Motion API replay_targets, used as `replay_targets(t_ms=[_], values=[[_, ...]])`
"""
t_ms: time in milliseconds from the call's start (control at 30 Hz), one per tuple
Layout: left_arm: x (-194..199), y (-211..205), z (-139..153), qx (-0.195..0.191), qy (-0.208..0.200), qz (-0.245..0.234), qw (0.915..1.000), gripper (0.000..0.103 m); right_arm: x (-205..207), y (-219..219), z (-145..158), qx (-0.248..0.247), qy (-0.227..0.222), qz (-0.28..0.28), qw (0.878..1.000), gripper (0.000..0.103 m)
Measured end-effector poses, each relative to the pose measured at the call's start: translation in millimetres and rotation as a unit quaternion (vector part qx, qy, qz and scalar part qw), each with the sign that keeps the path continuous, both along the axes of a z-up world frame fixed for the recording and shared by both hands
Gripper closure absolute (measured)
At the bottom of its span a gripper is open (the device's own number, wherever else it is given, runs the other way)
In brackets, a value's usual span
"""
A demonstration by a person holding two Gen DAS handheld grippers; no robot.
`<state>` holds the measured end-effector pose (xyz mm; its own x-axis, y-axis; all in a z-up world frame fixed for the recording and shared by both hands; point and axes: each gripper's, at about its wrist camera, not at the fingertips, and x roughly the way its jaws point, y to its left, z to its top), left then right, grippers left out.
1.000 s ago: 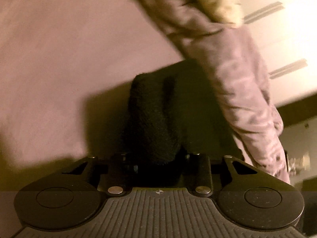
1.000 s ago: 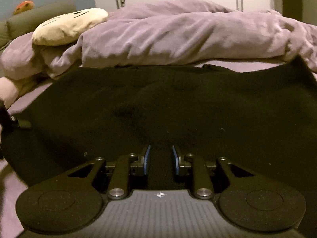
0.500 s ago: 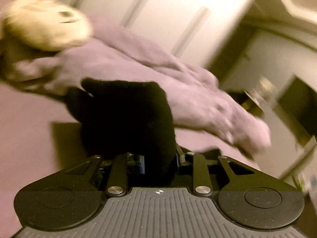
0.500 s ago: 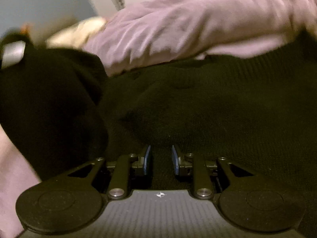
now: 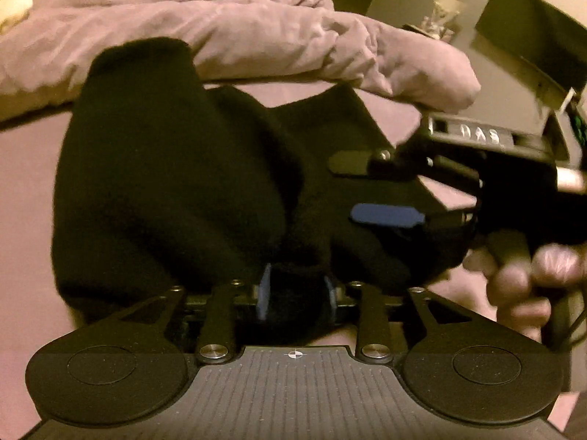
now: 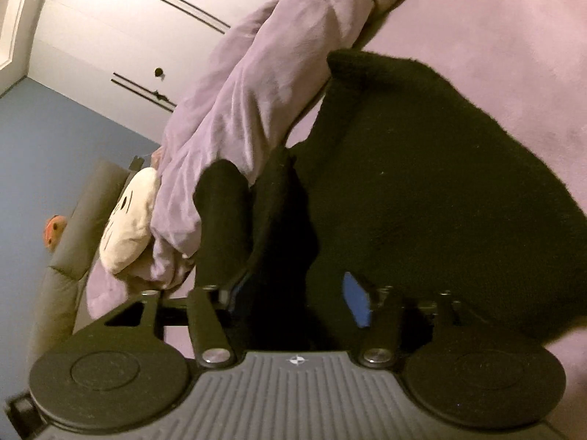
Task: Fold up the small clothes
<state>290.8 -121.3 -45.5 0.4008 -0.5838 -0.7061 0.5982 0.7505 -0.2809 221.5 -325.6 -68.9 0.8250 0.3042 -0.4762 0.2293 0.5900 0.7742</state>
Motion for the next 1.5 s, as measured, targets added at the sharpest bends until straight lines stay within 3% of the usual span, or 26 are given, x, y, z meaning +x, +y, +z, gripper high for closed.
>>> replay_targets(t_ms=[67, 267, 433, 567, 600, 633, 700, 867, 933, 1100, 1167, 1200, 1267, 1300, 1367, 1433, 1500], values=[[-4, 9, 6, -0.012, 0.01, 0.003, 0.9999, 0.036, 5, 0, 7, -0.018, 0.001, 0.006, 1.0, 0.043], [-19, 27, 30, -0.045, 0.033, 0.009, 0.9984, 0.016, 11, 7, 49, -0.067, -0.051, -0.001, 0.996, 0.041], [-27, 58, 25, -0.032, 0.06, 0.064, 0.9956, 0.016, 45, 28, 58, -0.05, -0.061, 0.057, 0.995, 0.038], [-21, 99, 9, -0.02, 0.094, 0.139, 0.9857, 0.016, 90, 52, 30, -0.052, 0.004, 0.134, 0.99, 0.038], [-19, 108, 6, -0.02, 0.099, 0.155, 0.9828, 0.016, 97, 56, 23, -0.051, 0.019, 0.144, 0.988, 0.047], [-17, 115, 4, -0.019, 0.102, 0.168, 0.9803, 0.016, 101, 60, 18, -0.056, 0.025, 0.152, 0.986, 0.066], [-12, 125, 1, -0.015, 0.104, 0.186, 0.9769, 0.016, 103, 64, 19, -0.071, 0.016, 0.162, 0.984, 0.07], [6, 111, -12, 0.014, 0.091, 0.176, 0.98, 0.016, 108, 57, 17, -0.033, 0.014, 0.157, 0.987, 0.06], [9, 102, -19, 0.034, 0.083, 0.167, 0.9819, 0.019, 113, 58, 20, -0.025, 0.013, 0.162, 0.986, 0.048], [25, 87, -35, 0.059, 0.084, 0.182, 0.9779, 0.031, 135, 68, 21, -0.031, 0.018, 0.192, 0.981, 0.044], [29, 85, -37, 0.06, 0.08, 0.189, 0.9768, 0.035, 145, 72, 14, -0.03, 0.031, 0.199, 0.979, 0.063], [30, 86, -37, 0.062, 0.078, 0.193, 0.9762, 0.038, 147, 75, 12, -0.04, 0.038, 0.2, 0.978, 0.081], [32, 89, -36, 0.059, 0.08, 0.204, 0.9739, 0.054, 145, 80, 18, -0.082, 0.031, 0.195, 0.977, 0.085], [33, 95, -34, 0.05, 0.085, 0.214, 0.9719, 0.057, 140, 82, 26, -0.102, 0.022, 0.189, 0.976, 0.086], [34, 106, -27, 0.026, 0.098, 0.22, 0.9703, 0.058, 121, 78, 48, -0.121, -0.015, 0.176, 0.977, 0.087], [29, 114, -13, -0.007, 0.096, 0.202, 0.9746, 0.058, 100, 69, 64, -0.123, -0.038, 0.15, 0.98, 0.087], [21, 118, -4, -0.006, 0.09, 0.176, 0.9802, 0.057, 82, 56, 66, -0.147, -0.032, 0.118, 0.982, 0.087]])
